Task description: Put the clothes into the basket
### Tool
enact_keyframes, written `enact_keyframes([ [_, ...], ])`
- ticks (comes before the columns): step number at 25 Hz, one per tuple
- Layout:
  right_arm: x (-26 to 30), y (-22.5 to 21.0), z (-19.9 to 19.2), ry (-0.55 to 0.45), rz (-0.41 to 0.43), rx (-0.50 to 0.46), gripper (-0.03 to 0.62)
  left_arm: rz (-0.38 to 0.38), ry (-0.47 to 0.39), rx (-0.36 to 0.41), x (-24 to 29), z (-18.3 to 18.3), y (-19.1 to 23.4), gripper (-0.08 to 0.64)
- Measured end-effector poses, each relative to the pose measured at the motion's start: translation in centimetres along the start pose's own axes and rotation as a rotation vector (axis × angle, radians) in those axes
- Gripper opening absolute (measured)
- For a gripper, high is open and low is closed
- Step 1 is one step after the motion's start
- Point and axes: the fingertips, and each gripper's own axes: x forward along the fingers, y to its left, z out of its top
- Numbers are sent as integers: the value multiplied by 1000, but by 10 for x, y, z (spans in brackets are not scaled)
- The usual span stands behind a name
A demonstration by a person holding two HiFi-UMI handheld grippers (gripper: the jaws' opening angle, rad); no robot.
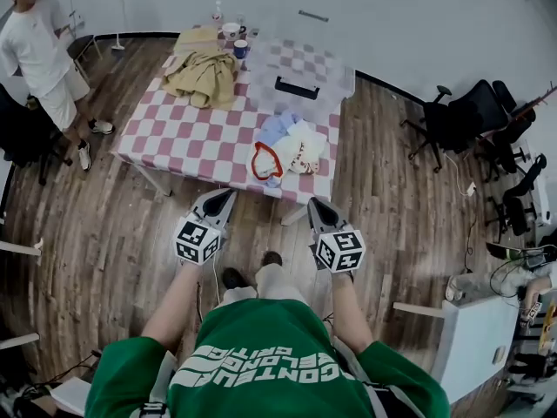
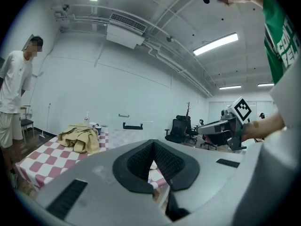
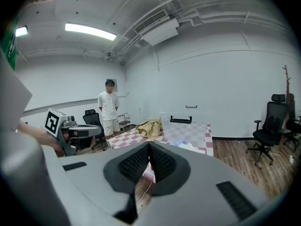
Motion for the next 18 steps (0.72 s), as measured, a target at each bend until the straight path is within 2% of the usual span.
enact_keyframes([
  [7, 18, -28, -12, 29, -36, 23, 8, -47, 35, 3, 36, -15, 5, 3],
  [18, 99, -100, 1, 65, -42, 51, 8, -66, 90, 20, 125, -14, 43, 3],
])
